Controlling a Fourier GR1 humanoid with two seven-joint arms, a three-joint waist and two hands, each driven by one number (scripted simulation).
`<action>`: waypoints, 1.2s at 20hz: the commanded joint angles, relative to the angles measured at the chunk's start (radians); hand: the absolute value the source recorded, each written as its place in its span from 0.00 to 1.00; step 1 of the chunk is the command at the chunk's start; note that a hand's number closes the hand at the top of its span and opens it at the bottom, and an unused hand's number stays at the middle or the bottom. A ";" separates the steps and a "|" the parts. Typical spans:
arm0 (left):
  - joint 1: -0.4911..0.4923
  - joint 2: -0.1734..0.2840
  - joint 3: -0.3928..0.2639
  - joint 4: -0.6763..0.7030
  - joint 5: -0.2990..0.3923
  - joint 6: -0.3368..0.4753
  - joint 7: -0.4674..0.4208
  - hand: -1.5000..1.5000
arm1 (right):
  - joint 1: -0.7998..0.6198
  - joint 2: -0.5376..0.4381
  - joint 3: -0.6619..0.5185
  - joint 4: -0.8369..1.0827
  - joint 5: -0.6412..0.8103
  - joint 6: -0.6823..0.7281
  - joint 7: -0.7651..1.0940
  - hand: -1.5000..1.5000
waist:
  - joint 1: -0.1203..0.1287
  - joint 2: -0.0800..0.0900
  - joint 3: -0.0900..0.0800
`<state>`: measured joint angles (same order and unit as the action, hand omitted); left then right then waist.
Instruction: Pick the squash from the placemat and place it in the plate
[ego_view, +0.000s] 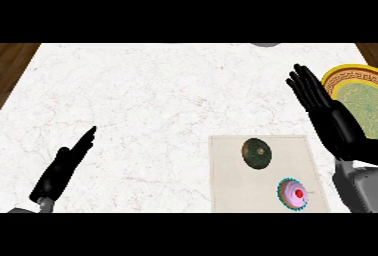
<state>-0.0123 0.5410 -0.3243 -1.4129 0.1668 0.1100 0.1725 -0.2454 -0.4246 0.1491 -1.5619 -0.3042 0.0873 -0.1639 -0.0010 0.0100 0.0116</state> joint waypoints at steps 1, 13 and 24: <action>-0.013 -0.041 0.044 0.036 0.002 -0.008 -0.007 0.50 | -0.042 -0.023 -0.070 -0.017 -0.061 0.076 0.034 1.00 | 0.001 -0.010 -0.012; 0.016 -0.304 0.048 0.041 0.121 0.087 -0.062 0.50 | -0.181 -0.040 -0.228 0.433 0.095 0.004 -0.359 0.00 | 0.017 -0.002 -0.010; 0.024 -0.292 0.087 -0.005 0.111 0.071 -0.022 0.50 | -0.200 -0.284 -0.098 0.448 0.326 0.230 -0.362 0.00 | 0.005 -0.012 -0.013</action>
<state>-0.0080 0.2587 -0.2320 -1.4210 0.2703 0.1939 0.1576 -0.4508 -0.6313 -0.0287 -1.0719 -0.0839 0.2804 -0.5667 0.0075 -0.0012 0.0026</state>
